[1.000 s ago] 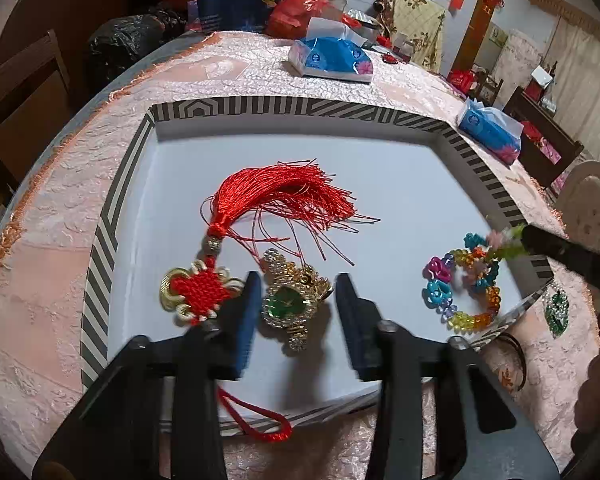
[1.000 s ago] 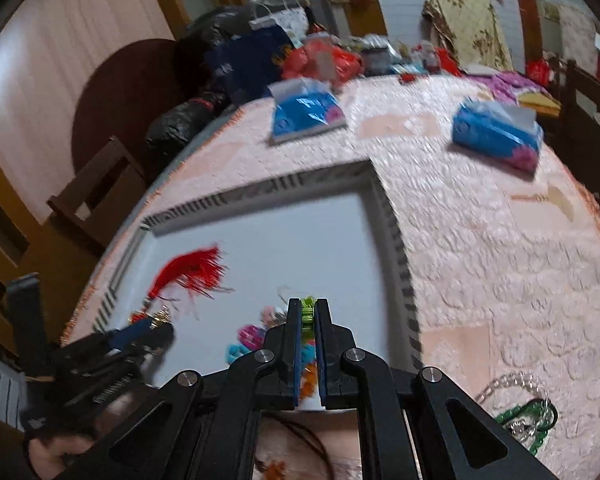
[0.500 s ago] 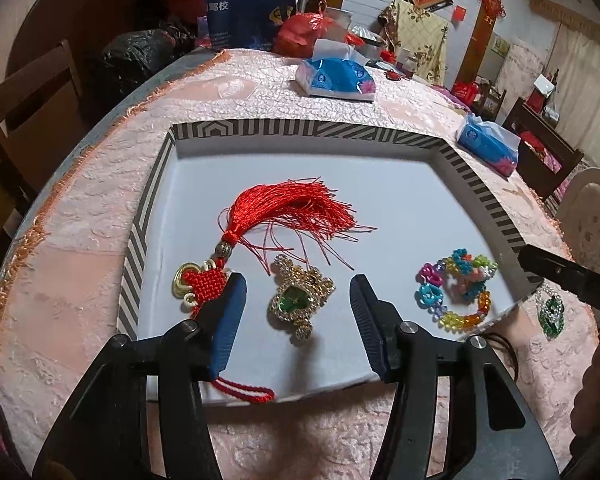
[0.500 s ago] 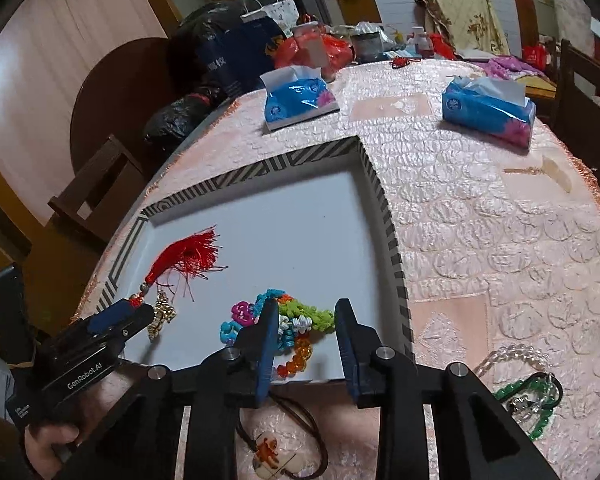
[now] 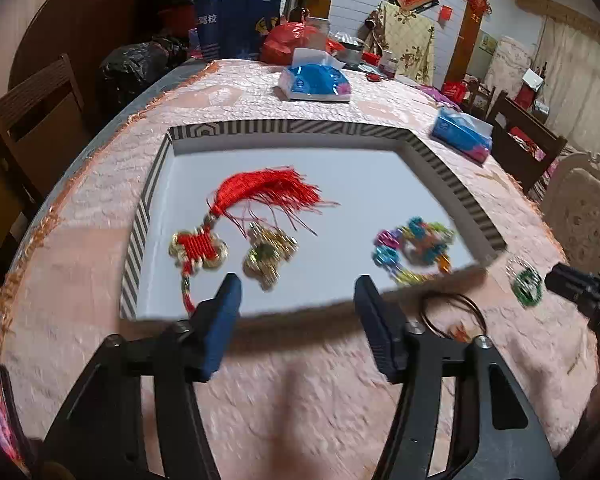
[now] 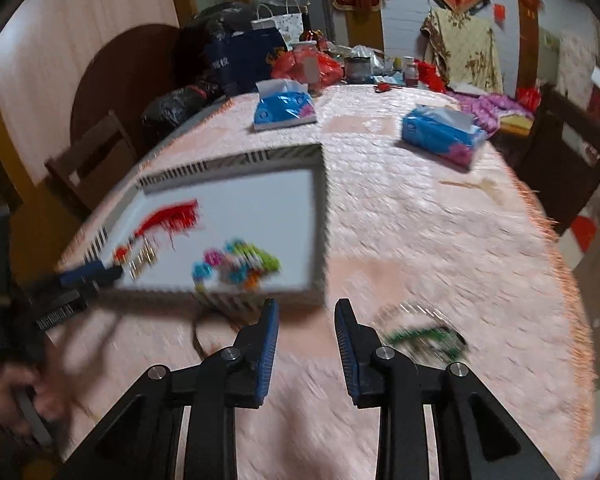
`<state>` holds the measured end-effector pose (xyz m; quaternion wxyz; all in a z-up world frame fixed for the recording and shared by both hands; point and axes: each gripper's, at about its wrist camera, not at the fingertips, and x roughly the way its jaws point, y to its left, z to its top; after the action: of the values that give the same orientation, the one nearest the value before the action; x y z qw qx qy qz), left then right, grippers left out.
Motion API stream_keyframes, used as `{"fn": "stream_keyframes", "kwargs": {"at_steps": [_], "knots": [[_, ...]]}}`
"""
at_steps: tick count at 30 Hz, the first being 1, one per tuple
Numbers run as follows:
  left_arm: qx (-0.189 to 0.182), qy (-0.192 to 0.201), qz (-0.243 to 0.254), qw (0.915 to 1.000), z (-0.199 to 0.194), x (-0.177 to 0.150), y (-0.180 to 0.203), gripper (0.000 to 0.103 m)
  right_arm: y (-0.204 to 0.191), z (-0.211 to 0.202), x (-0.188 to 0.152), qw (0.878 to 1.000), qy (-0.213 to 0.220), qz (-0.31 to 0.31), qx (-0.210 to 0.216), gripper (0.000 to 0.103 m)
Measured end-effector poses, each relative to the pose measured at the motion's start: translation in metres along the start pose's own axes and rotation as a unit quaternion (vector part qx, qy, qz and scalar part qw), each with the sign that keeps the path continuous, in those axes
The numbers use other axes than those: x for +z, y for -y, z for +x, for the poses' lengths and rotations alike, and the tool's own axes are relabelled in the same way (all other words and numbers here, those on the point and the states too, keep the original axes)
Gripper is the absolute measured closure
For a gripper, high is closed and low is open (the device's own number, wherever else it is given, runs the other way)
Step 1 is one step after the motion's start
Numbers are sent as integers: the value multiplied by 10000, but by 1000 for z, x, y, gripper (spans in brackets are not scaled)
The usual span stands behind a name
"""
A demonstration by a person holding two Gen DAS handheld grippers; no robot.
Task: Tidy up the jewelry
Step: 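Lift both open tools up and away from the tray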
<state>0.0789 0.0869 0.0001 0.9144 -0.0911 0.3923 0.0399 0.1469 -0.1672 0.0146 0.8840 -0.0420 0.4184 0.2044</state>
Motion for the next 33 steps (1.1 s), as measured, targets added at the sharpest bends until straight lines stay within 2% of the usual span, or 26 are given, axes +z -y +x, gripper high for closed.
{"fn": "stream_keyframes", "kwargs": {"at_steps": [3, 8, 12, 15, 30, 33], "knots": [[-139, 4, 61, 9999, -10, -12, 10, 41, 9, -8, -20, 9996, -114, 39, -269, 68], [-200, -94, 350, 9991, -12, -37, 32, 41, 25, -19, -47, 9978, -23, 500, -439, 67], [-215, -265, 469, 9983, -4, -53, 39, 41, 30, -23, -54, 9952, 51, 880, -429, 67], [-156, -344, 501, 9980, 3, -61, 40, 41, 27, -16, -61, 9937, -94, 966, -558, 62], [-305, -379, 461, 9978, 5, -65, 38, 34, 27, 1, -78, 9889, -530, 1229, -646, 60], [-335, -384, 453, 9977, 5, -65, 38, 33, 24, 1, -79, 9897, -512, 1177, -634, 55]]}}
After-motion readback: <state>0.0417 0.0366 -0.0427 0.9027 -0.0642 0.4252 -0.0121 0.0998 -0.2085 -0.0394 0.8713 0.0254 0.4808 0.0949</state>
